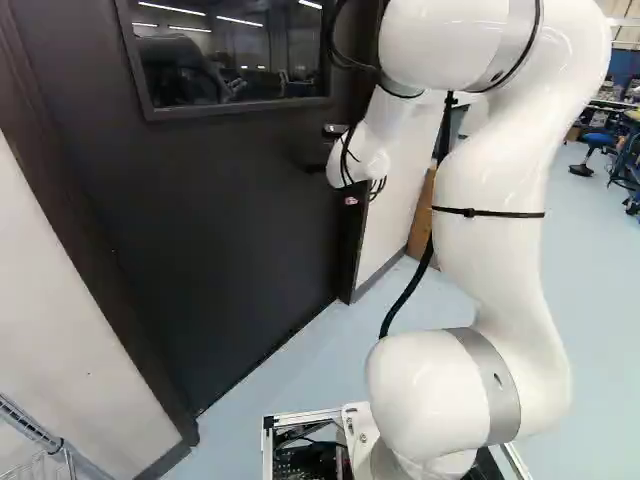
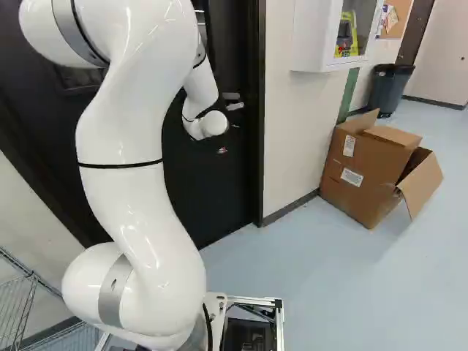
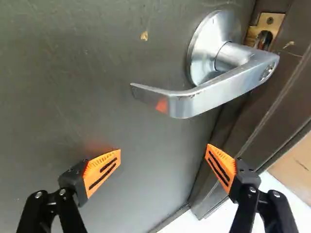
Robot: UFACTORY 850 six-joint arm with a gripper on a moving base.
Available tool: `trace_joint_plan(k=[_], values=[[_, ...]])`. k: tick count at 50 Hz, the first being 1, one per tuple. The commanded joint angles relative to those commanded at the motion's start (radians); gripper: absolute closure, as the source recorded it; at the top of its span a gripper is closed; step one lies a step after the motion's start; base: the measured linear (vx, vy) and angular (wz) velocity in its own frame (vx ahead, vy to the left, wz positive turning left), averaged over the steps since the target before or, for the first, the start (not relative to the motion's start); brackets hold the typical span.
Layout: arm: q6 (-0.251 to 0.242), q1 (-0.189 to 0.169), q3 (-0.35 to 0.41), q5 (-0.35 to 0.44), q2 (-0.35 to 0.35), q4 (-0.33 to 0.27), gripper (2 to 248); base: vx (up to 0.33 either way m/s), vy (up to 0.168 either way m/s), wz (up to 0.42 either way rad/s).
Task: Open the door and move inside
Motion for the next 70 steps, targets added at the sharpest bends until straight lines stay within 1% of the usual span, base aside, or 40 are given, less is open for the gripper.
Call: trace_joint_plan(k=[23,70], values=[[0.0,0.045,-0.089,0.0,-0.071,0.063,3,0.0,0.0,0.0],[0.0,0.145,-0.307,0.0,-0.237,0.067,3,0.0,0.0,0.0]])
